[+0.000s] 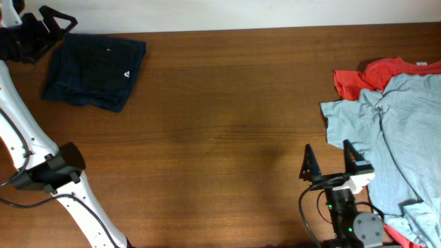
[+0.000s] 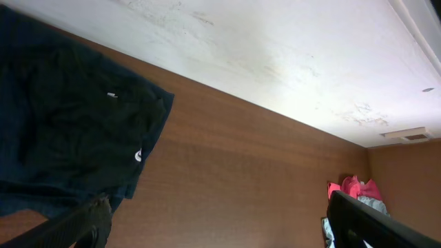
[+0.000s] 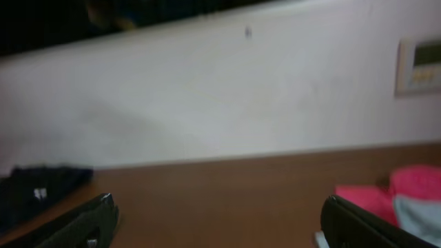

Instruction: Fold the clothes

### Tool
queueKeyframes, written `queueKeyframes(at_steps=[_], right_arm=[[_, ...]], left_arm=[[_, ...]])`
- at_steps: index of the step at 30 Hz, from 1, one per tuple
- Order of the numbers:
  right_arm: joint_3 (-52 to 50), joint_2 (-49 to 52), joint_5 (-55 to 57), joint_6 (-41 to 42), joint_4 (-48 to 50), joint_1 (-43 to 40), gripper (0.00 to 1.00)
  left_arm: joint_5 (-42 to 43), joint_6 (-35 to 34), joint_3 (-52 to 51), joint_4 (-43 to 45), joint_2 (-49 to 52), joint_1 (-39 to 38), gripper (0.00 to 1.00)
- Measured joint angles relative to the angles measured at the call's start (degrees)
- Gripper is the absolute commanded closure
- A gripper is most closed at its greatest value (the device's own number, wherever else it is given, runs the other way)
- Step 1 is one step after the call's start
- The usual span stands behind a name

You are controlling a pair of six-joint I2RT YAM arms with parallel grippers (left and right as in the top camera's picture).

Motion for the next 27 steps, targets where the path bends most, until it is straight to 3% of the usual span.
queueKeyframes(at_steps=[6, 14, 27], right_arm=[[-0.35, -0.07, 0.11, -0.04, -0.68, -0.02, 0.01], [-0.33, -0.09, 2.05, -0.15, -11.41, -0.09, 0.01], [-0.33, -0.13, 2.05, -5.22, -11.39, -0.09, 0.01]], left_arm=[[0.0, 0.0, 0.0, 0.02, 0.0, 0.0, 0.01], [-0.02, -0.02, 0.0, 0.02, 0.0, 0.0, 0.01], [0.0, 0.0, 0.0, 0.0, 0.0, 0.0, 0.0]])
